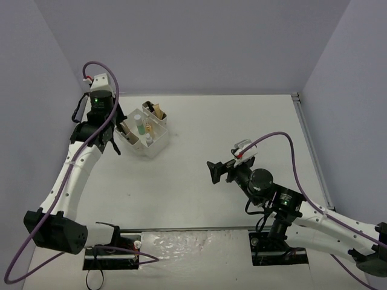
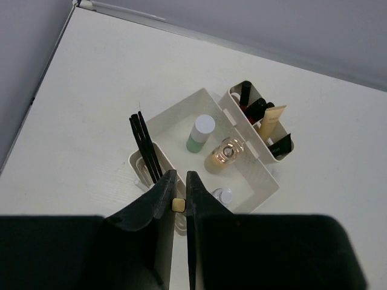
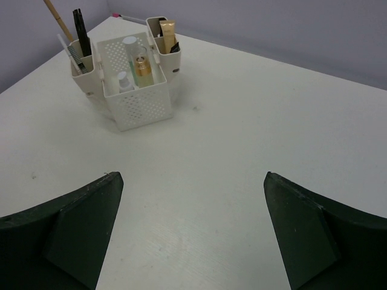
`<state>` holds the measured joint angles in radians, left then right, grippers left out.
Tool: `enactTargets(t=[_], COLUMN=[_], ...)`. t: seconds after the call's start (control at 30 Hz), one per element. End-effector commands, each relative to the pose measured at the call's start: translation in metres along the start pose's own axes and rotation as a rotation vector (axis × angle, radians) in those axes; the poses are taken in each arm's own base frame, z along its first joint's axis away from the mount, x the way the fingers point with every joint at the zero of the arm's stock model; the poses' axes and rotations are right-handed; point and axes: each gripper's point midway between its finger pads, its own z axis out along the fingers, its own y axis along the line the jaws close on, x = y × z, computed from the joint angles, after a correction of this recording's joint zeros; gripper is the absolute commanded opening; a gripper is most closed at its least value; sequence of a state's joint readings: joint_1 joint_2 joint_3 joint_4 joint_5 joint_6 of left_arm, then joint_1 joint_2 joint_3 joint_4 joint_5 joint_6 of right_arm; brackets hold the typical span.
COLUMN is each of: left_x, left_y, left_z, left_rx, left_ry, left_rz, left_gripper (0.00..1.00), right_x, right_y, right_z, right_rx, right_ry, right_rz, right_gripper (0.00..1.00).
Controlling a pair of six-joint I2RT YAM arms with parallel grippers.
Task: Organize the makeup
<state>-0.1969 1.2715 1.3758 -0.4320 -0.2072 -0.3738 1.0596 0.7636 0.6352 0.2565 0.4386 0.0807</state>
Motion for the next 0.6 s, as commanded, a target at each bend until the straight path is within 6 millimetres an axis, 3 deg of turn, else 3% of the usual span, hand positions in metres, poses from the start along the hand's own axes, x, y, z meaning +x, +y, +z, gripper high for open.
enactTargets(t=[0.0,0.23,0.47,0.57], left_x=[-0.025,0.007,0.039,0.045], left_y=[-0.002,0.000,0.002,0.005], left_z=[0.025,0.055,0.066,0.067], left_rx=[0.003,-0.004,-0.007,-0.020], left_ry=[-0.102,-0.052,0.005,0.022], left_rz=[-0.029,-0.074,-0.113,-0.118], left_gripper=[0.00,0.00,0.01,0.14], right_x=[-0.009,-0.004,-0.001,0.001], right_y=[-0.020,-0.029,-0.035,-0.039], right_z=[-0.006,-0.011,-0.010,-0.009], right_rx=[0.086,0.114,0.134,0.151], right_ry=[-0.038,-0.033,-0.028,-0.019], right_rz=[0.025,0.025,0.027,0.029], right_gripper=[1.00,1.00,1.00,1.00])
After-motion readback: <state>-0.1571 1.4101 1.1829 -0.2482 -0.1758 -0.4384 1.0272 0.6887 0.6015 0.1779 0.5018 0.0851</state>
